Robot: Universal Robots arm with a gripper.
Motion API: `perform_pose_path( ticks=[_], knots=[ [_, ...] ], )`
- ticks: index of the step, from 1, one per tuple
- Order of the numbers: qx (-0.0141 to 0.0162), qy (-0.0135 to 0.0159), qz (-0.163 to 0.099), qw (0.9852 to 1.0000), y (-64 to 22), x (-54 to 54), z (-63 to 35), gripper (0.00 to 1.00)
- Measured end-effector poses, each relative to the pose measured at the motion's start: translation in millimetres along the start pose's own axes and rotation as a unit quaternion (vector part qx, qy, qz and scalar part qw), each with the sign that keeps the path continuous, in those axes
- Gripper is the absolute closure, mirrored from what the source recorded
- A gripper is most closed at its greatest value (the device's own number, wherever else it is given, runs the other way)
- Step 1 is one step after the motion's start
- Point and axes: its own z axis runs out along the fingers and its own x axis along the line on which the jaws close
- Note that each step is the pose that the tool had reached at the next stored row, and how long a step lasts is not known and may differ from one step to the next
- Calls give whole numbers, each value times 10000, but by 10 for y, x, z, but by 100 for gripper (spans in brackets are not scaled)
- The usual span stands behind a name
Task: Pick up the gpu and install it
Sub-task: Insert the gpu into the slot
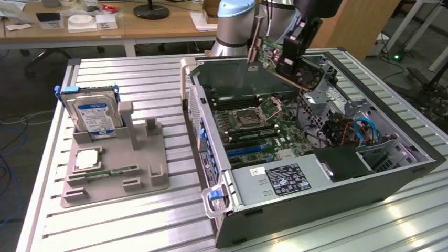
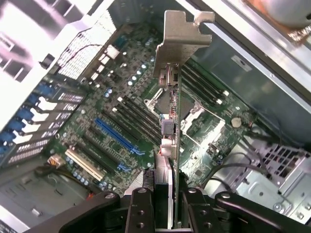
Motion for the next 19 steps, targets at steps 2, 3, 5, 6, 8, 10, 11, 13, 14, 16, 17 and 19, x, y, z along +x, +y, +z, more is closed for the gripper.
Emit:
perform_pose_path(
  ticks=[2,3,5,6,8,10,11,13,14,16,17,19],
  knots=[
    [2,10,-185,9998,0,0,0,73],
    [3,14,-271,9996,0,0,0,73],
    [6,22,-441,9990,0,0,0,73],
    [7,27,-532,9986,0,0,0,73],
    [9,35,-711,9975,0,0,0,73],
    [10,44,-889,9960,0,0,0,73],
    [11,48,-979,9952,0,0,0,73],
    [12,56,-1166,9932,0,0,0,73],
    [13,60,-1255,9921,0,0,0,73],
    [15,69,-1433,9897,0,0,0,73],
    [17,74,-1522,9883,0,0,1,73],
    [21,86,-1707,9853,0,0,1,73]
  ],
)
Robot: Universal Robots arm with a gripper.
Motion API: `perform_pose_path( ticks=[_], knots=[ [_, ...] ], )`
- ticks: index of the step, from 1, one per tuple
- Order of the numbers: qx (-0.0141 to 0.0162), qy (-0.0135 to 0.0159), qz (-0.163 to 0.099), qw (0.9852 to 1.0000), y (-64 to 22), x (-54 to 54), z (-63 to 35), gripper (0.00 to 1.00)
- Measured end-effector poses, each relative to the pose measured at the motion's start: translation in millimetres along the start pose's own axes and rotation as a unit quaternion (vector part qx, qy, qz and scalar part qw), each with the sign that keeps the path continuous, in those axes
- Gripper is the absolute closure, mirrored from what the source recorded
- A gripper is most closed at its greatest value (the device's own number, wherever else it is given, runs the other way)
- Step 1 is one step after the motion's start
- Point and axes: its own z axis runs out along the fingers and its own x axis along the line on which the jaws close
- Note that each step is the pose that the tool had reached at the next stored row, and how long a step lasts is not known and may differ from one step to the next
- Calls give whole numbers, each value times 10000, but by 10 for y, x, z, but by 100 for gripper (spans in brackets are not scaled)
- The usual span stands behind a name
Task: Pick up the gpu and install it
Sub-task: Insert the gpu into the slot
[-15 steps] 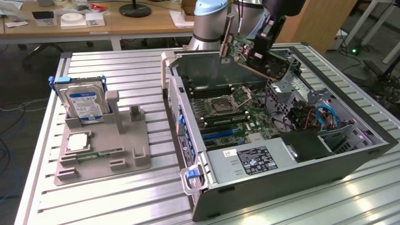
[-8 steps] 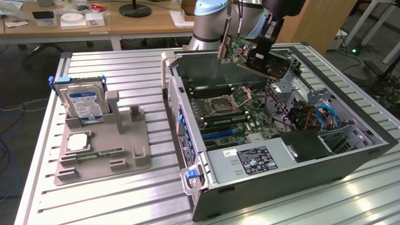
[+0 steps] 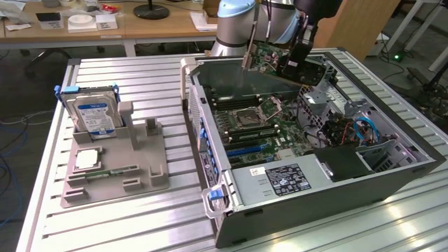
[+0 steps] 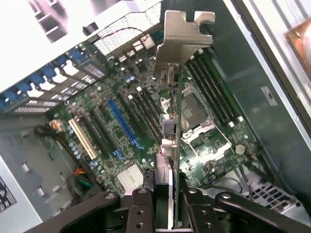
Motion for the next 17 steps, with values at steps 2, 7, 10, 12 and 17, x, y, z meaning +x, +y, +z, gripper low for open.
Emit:
perform_pose_path(
  ticks=[2,7,10,12,17],
  knots=[
    [3,11,-179,9998,0,0,1,73],
    [9,32,-627,9980,0,0,5,73],
    [11,44,-904,9959,0,0,6,73],
    [9,44,-1050,9945,0,0,7,73],
    [1,17,-1345,9909,-1,-1,15,73]
  ],
)
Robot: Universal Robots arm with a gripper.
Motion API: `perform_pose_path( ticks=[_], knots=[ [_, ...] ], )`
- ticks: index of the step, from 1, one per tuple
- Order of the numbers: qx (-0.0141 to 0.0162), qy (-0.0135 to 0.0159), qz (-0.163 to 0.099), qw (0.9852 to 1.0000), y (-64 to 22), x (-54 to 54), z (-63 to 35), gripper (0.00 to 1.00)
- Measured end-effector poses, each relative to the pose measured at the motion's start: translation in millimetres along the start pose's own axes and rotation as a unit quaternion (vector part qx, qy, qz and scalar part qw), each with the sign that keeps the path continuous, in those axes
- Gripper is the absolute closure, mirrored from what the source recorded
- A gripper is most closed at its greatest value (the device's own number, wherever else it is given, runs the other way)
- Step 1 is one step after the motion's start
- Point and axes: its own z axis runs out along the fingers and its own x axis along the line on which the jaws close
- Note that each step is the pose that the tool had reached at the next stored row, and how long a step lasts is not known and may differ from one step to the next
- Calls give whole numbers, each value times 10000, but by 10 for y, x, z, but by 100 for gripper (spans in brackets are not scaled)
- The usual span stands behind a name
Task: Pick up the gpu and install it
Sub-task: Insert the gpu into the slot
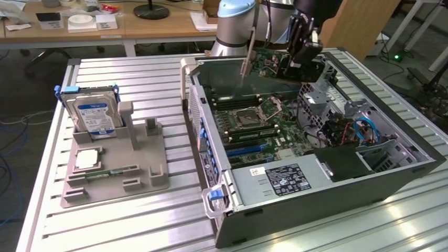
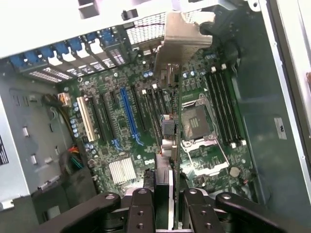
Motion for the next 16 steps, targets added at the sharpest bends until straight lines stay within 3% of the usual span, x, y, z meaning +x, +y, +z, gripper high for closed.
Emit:
perform_pose_path(
  ticks=[3,6,7,10,13,16],
  knots=[
    [45,-8,-175,9998,-1,0,3,73],
    [162,-41,-260,9995,1,0,9,73],
    [188,-48,-267,9995,2,1,11,73],
    [208,-57,-302,9993,1,1,24,73],
    [204,-86,-441,9988,2,1,43,73],
    [200,-83,-697,9973,-1,1,79,73]
  ],
)
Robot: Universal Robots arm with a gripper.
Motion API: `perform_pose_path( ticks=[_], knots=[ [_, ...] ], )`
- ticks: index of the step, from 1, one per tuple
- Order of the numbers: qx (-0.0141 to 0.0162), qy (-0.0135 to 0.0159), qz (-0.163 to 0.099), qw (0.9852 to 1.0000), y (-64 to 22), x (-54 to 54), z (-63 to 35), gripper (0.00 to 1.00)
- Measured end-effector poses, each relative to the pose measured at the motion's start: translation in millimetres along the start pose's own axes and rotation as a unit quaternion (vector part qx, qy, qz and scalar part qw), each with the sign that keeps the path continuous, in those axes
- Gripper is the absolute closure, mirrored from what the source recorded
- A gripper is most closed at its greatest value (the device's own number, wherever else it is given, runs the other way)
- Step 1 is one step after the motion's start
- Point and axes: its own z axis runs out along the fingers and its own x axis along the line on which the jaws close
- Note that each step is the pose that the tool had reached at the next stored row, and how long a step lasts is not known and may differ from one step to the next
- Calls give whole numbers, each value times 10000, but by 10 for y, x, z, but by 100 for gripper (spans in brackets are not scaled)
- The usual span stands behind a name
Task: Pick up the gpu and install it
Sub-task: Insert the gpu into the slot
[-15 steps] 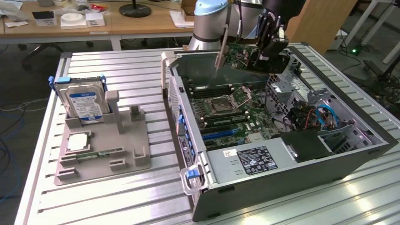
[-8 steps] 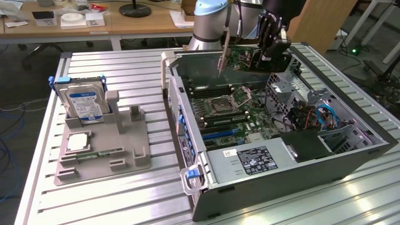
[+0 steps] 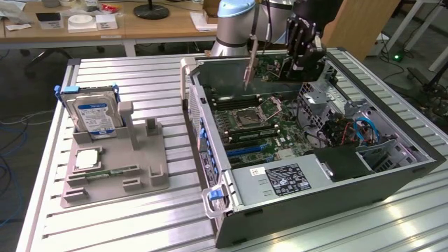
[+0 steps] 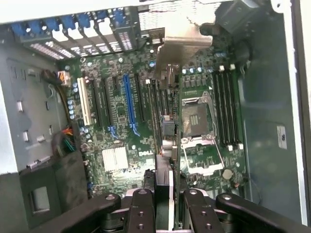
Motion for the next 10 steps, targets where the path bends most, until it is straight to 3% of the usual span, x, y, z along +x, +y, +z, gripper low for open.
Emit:
perform_pose_path(
  ticks=[10],
  knots=[
    [-27,3,-307,9995,-10,61,169,73]
  ],
)
